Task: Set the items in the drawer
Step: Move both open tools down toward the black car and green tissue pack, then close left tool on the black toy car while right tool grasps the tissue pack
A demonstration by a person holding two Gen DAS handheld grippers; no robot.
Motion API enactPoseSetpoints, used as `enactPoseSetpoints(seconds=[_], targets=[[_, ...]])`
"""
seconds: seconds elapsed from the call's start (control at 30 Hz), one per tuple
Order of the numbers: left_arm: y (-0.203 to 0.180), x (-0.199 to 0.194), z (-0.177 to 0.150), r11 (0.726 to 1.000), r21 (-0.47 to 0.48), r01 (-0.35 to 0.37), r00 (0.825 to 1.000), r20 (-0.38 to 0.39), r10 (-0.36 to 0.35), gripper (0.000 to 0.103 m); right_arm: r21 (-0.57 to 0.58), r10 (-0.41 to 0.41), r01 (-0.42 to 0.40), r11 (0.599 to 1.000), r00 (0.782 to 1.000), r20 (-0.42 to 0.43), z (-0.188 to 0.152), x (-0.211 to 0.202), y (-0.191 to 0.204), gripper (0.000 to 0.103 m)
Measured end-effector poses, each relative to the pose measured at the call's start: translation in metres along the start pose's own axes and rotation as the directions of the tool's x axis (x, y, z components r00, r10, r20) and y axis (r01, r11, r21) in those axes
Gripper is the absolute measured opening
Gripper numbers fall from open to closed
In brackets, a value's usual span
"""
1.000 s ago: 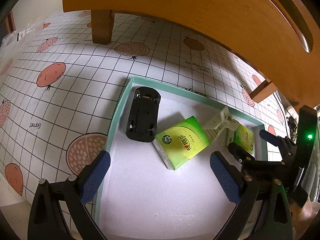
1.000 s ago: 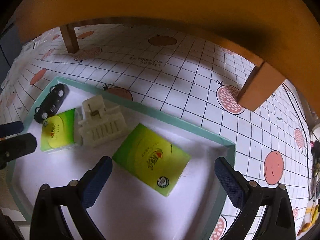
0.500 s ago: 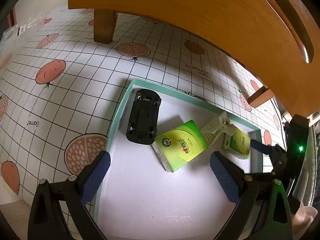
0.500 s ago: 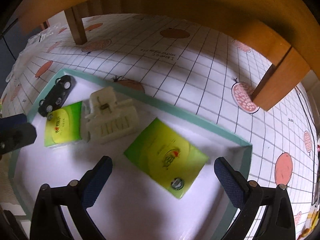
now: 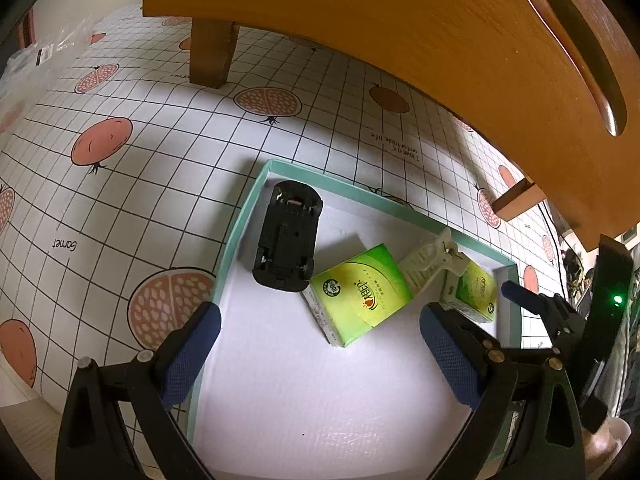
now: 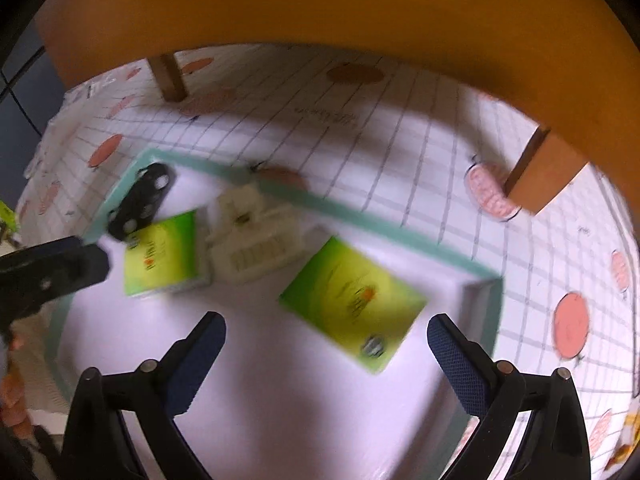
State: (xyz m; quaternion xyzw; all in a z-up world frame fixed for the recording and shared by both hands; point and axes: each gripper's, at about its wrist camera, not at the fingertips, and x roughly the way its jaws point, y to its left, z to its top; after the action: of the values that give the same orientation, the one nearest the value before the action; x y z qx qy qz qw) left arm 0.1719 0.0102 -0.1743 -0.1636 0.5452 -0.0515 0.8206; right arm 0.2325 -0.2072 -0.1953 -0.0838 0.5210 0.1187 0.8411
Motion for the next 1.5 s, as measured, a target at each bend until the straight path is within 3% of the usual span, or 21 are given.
enactPoseSetpoints(seconds=[0.3, 0.6, 0.67, 0.77, 0.9, 0.97, 1.13, 1.23, 1.5], targets=[[0.002, -0.002, 0.002, 1.000, -0.020, 0.016, 1.000, 0.004, -0.016, 0.100, 0.056, 0.094, -0.091, 0.994, 0.995, -0.039, 0.000, 0.006, -0.002, 0.088], [0.006, -0.004, 0.005, 0.998, -0.049, 0.035, 0.999, 0.011, -0.035, 0.100, 0.053, 0.235, -0.232, 0.971, 0.971, -0.054, -0.008, -0.013, 0.018, 0.075], [0.007, -0.004, 0.006, 0.998, -0.055, 0.039, 0.999, 0.012, -0.039, 0.100, 0.041, 0.225, -0.224, 0.974, 0.974, -0.028, -0.007, -0.020, 0.020, 0.075], [0.008, -0.005, 0.008, 0.998, -0.052, 0.046, 0.999, 0.018, -0.045, 0.100, -0.011, 0.142, -0.142, 0.990, 0.990, 0.019, 0.000, -0.026, 0.023, 0.071], [0.016, -0.008, 0.015, 0.998, -0.057, 0.028, 0.999, 0.042, -0.025, 0.099, -0.027, 0.073, -0.073, 0.997, 0.997, 0.013, 0.007, -0.012, 0.023, 0.068], [0.022, -0.008, 0.019, 0.996, -0.077, 0.042, 0.998, 0.047, -0.038, 0.094, -0.026, 0.050, -0.049, 0.998, 0.999, 0.011, 0.011, -0.004, 0.023, 0.067], [0.026, -0.005, 0.028, 0.995, -0.082, 0.054, 0.997, 0.058, -0.050, 0.089, -0.008, 0.052, -0.052, 0.999, 0.999, 0.011, 0.014, 0.001, 0.015, 0.067], [0.020, 0.000, 0.035, 0.997, -0.048, 0.056, 0.997, 0.059, -0.053, 0.077, -0.018, 0.049, -0.049, 0.999, 0.999, 0.005, 0.014, 0.005, 0.018, 0.066], [0.013, 0.007, 0.037, 0.998, -0.007, 0.065, 0.997, 0.043, -0.065, 0.064, 0.006, 0.066, -0.066, 0.998, 0.998, -0.013, 0.013, 0.004, 0.017, 0.057]])
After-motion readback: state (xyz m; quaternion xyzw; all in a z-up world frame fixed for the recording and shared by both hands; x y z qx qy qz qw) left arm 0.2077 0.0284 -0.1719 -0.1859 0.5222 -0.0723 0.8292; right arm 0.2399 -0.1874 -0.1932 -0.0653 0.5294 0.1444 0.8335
